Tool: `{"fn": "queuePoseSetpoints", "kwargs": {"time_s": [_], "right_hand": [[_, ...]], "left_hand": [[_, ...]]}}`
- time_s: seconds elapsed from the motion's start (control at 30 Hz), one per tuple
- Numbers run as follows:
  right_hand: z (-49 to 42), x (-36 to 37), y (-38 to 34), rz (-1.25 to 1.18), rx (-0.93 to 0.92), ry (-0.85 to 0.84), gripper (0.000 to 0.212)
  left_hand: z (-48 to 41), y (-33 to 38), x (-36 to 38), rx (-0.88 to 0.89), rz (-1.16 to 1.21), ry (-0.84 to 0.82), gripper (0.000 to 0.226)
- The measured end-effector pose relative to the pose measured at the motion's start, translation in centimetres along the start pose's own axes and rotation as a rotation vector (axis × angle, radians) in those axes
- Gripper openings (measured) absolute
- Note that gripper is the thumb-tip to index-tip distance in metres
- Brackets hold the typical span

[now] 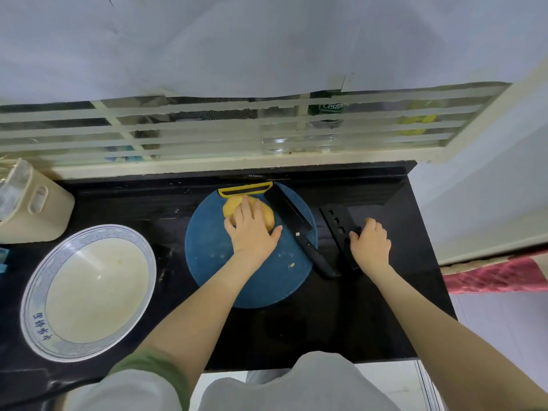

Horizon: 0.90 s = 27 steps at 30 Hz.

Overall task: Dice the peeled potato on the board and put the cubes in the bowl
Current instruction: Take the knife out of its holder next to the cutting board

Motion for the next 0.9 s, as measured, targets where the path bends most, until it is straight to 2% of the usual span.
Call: {"fn": "queuePoseSetpoints", "kwargs": {"time_s": [0.07, 0.13, 0.2, 0.27, 0.37, 0.67, 0.77, 0.9], "right_hand": [[0.7, 0.0, -1.6, 0.053, -0.139, 0.039, 0.054], [1.7, 0.8, -3.2, -0.053, -0.224, -0.088, 0.059], [3.0, 2.1, -4.3, -0.093, -0.229, -0.256, 0.065], [4.2, 3.4, -5.0, -0.02, -0.226, -0.374, 0.067], [5.1, 4.7, -5.5, 0.097, -0.231, -0.425, 0.065], [4.9, 5.3, -6.2, 0.092, -0.165, -0.464, 0.035], [5.1, 4.9, -6.6, -0.077, -0.063, -0.424, 0.024], [5.4, 3.9, -7.1, -0.278, 0.05, -0.33, 0.024]], "left_hand": [[-0.2, -0.6, -0.1, -0.085, 0.087, -0.017, 0.091], [-0.6, -1.6, 0.2, -0.203, 0.185, -0.076, 0.107], [-1.0, -2.5, 0.7, -0.266, 0.237, -0.163, 0.119], [-1.5, -3.0, 0.7, -0.272, 0.249, -0.21, 0.129], [-2.1, -3.4, 0.5, -0.255, 0.249, -0.242, 0.137], [-2.3, -4.7, -0.3, 0.015, 0.057, -0.19, 0.133], [-1.6, -4.5, -0.4, 0.137, -0.007, -0.19, 0.131], [-0.2, -3.7, 0.0, 0.291, -0.068, -0.195, 0.129]]}}
Point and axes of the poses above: each hand's wrist, its own z-axis away from the middle knuckle, its own x-axis out of the palm, y = z × x, the point moved 5 cm from there along -z, towards the middle knuckle, and after that the axes turned 9 degrees about -z, right-handed, at the moved point
